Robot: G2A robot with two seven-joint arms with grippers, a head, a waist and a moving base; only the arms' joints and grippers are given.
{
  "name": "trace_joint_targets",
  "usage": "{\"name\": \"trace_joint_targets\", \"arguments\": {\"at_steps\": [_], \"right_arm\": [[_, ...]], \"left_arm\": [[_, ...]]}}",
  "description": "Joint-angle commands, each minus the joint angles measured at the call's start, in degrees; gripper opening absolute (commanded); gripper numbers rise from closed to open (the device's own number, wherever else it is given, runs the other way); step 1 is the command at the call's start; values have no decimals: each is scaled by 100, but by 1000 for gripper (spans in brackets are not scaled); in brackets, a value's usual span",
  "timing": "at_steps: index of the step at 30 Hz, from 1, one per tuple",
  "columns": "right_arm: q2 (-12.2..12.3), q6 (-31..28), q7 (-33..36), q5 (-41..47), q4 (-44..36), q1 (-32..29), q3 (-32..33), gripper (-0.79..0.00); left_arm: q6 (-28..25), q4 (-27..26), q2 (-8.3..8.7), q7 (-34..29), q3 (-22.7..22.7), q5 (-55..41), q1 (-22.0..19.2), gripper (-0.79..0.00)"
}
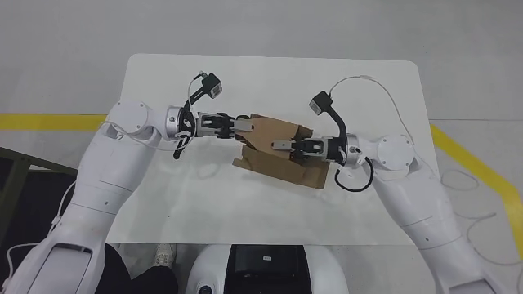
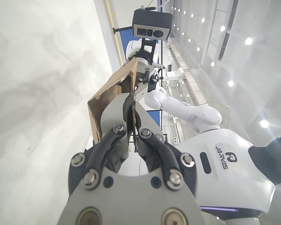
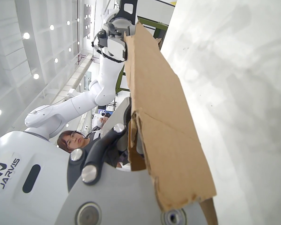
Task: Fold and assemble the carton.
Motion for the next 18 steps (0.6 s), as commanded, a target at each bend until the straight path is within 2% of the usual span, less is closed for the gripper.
{"name": "trace_joint_targets", "arguments": {"at_steps": [1, 16, 17, 18], "right_arm": [[1, -6, -26, 4, -1, -1, 7, 0], [22, -292, -378, 326, 28, -178, 242, 0], [21, -314, -406, 341, 31, -186, 251, -46], [20, -332, -429, 358, 35, -194, 257, -169]], "left_arm": [[1, 10, 0, 13, -1, -14, -6, -785], [-30, -97, 24, -63, -27, -127, 40, -785], [-30, -100, 24, -65, -24, -130, 42, -785], [-32, -102, 24, -61, -20, -130, 44, -785]]}}
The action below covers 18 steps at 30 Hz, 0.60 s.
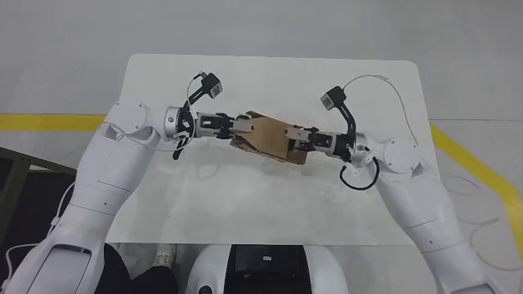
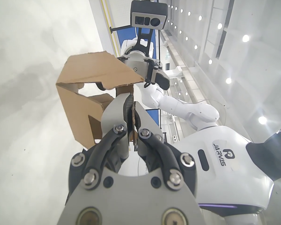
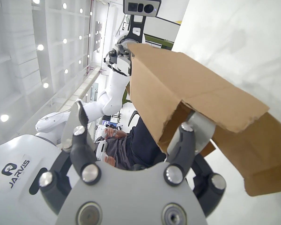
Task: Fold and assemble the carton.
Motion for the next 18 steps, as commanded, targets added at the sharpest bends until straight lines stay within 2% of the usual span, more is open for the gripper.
{"name": "trace_joint_targets", "arguments": {"at_steps": [1, 2, 6, 18], "right_arm": [[-2, -31, -40, 27, 8, -11, 10, -274], [-3, -46, -64, 37, 14, -16, 15, -394], [-12, -138, -142, 122, 25, -31, 26, -496], [-45, -290, -66, 516, 76, -26, 13, -517]], "left_arm": [[-1, -3, 1, 6, 6, -1, 2, -785], [-2, -6, 1, -6, 11, -3, 2, -785], [3, 0, 3, -4, 17, -19, 1, -785], [15, 46, 5, 59, 35, -41, -7, -785]]}}
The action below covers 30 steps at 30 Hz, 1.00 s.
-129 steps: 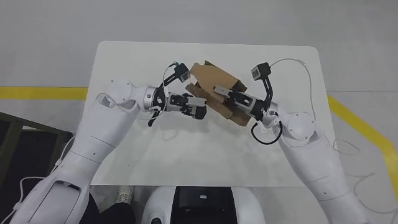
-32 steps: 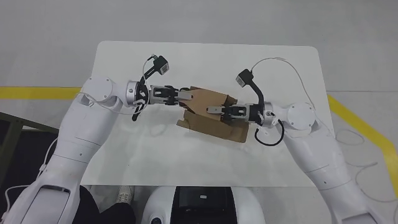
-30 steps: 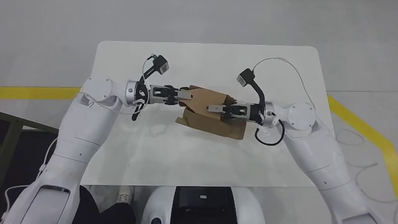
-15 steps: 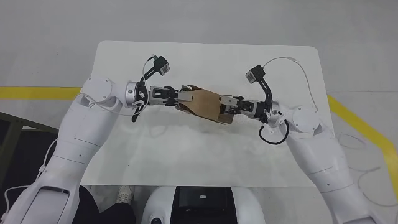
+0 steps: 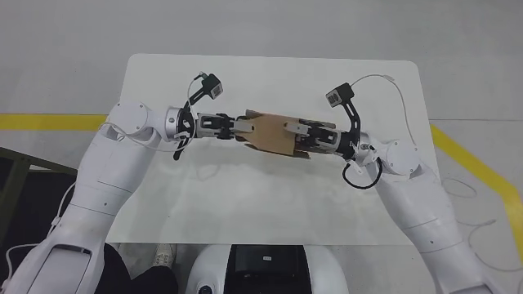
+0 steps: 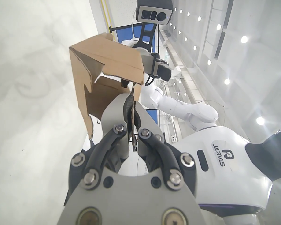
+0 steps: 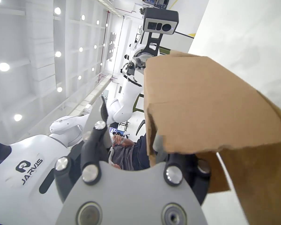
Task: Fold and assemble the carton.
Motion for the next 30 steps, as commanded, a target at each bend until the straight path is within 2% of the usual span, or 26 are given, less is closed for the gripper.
{"name": "trace_joint_targets", "arguments": {"at_steps": [1, 9, 13, 19, 21, 23, 26, 27, 28, 29, 30], "right_arm": [[-4, 5, 22, 12, 7, 8, -14, -517], [-17, 88, 154, -208, 39, 136, -119, -517], [-18, 130, 187, -310, 11, 160, -158, -542], [-14, 138, 154, -335, -15, 132, -140, -680], [-11, 143, 139, -345, -26, 120, -130, -754], [-10, 149, 136, -355, -35, 104, -131, -785], [-11, 161, 116, -371, -36, 94, -137, -785], [-12, 166, 109, -378, -28, 92, -141, -785], [-13, 172, 98, -376, -22, 90, -145, -785], [-15, 180, 86, -381, -11, 89, -150, -785], [-16, 187, 66, -392, 4, 90, -155, -785]], "left_arm": [[-3, 8, 1, 13, 0, -1, -4, -785], [8, 22, 2, 17, 10, -8, -33, -785], [16, 50, 1, 26, 12, -26, -54, -785], [22, 71, 4, 35, 8, -40, -64, -785], [23, 76, 8, 46, 1, -32, -58, -785], [26, 71, 12, 42, -6, -29, -51, -785], [21, 52, 19, 31, -22, -38, -37, -763], [12, 28, 22, 13, -27, -45, -32, -650], [1, 3, 24, -3, -35, -64, -24, -489], [-8, -21, 27, -19, -45, -88, -15, -175], [-4, -41, 31, -24, -56, -99, -7, 0]]}}
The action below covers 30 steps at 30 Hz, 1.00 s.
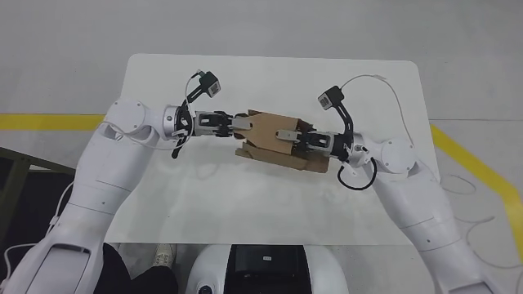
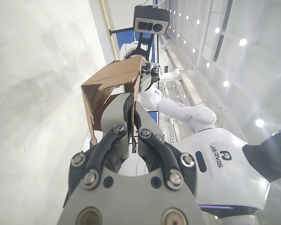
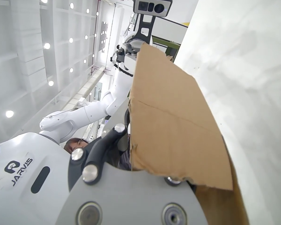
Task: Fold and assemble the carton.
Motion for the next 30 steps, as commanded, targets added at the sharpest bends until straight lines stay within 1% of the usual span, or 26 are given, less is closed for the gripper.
{"name": "trace_joint_targets", "arguments": {"at_steps": [1, 6, 11, 15, 18, 23, 30], "right_arm": [[-3, 13, -51, -24, 27, 1, -4, -785], [8, -2, -269, -169, 62, -13, 76, -785], [31, -2, -645, -430, 82, -52, 223, -785], [24, -18, -954, -509, 23, -96, 264, -785], [7, -40, -1160, -555, -69, -88, 247, -785], [-27, -66, -1362, -544, -240, -55, 188, -785], [-64, -14, -1276, -327, -490, -78, 74, -785]], "left_arm": [[6, -36, 8, 13, -33, -35, 18, 0], [-27, -166, 40, 180, -221, -168, 99, 0], [-44, -477, 78, 219, -363, -241, 244, 0], [35, -795, 73, 111, -263, -319, 383, 0], [101, -971, 40, 34, -65, -372, 431, 0], [114, -942, -27, 68, 218, -384, 370, 0], [34, -534, -135, 97, 559, -394, 170, 0]]}}
